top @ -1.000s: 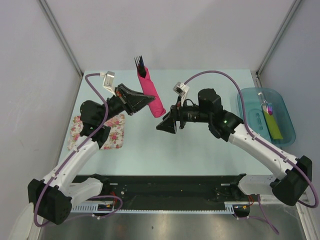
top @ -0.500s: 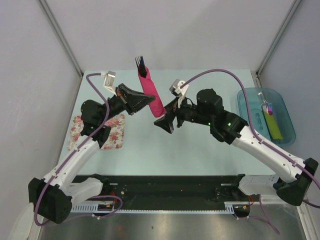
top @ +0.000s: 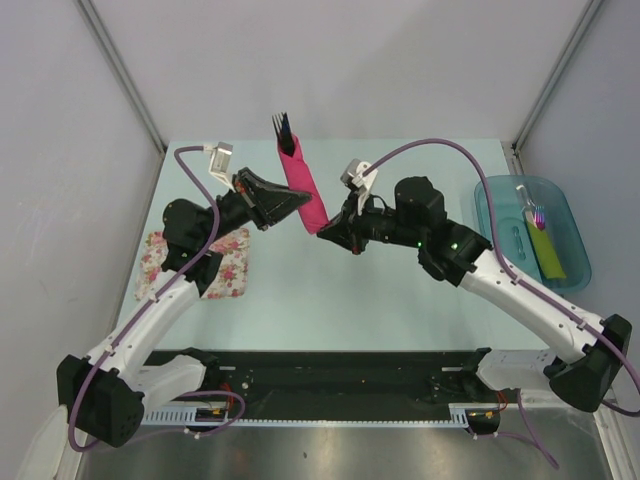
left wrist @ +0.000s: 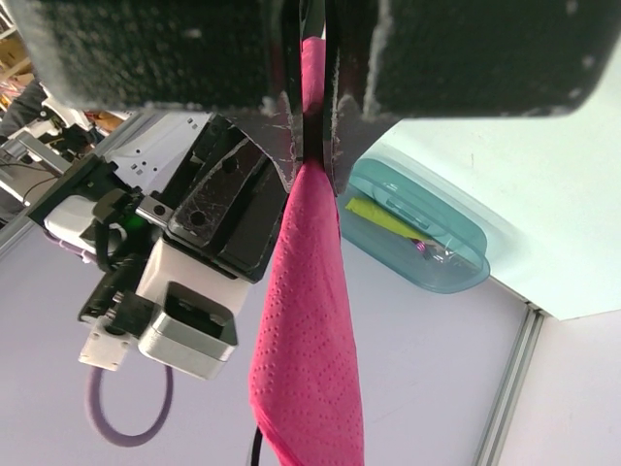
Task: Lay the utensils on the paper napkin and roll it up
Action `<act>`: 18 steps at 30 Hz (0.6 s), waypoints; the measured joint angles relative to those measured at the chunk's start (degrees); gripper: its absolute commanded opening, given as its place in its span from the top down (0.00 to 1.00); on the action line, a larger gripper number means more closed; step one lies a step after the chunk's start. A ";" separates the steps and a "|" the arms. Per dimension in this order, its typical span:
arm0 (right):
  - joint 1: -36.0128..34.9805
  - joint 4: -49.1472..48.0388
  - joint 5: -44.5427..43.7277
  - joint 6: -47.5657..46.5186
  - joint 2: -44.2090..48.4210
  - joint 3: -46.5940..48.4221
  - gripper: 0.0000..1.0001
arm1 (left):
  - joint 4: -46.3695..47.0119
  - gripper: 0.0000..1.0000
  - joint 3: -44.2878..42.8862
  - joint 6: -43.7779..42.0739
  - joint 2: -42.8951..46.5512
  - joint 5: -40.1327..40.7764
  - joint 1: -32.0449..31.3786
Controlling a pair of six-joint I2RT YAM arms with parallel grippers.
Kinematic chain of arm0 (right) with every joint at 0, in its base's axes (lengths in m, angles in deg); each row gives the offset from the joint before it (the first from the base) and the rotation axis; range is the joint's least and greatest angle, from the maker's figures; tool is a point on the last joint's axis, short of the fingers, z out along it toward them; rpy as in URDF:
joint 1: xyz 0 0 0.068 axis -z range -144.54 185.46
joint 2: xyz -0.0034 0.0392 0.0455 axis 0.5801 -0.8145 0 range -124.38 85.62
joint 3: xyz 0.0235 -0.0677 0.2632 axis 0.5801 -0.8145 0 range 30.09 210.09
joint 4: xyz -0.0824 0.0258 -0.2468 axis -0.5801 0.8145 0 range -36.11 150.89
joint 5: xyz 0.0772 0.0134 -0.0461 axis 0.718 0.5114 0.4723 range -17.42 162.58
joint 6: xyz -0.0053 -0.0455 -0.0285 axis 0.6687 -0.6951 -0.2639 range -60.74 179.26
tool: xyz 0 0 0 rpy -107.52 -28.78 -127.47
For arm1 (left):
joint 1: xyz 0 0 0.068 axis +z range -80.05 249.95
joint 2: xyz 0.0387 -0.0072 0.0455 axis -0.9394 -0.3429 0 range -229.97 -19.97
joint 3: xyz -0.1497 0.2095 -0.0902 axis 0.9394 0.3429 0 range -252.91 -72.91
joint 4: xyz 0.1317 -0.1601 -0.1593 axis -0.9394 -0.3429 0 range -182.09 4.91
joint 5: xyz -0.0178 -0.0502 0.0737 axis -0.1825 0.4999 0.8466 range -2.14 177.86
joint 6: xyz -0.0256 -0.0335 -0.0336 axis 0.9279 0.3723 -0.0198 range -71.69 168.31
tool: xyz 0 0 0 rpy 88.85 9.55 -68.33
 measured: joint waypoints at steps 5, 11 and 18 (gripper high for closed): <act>3.15 -4.98 9.22 5.53 0.11 -3.06 0.71 | -0.61 1.00 -0.04 0.55 -0.22 -0.17 -0.13; 3.91 -4.50 16.96 9.66 0.11 -4.55 0.18 | -0.83 1.00 -0.46 1.01 -0.63 0.22 0.13; 11.96 0.37 19.02 10.27 0.02 0.35 0.16 | -0.33 1.00 -0.35 1.01 -0.63 -0.26 0.04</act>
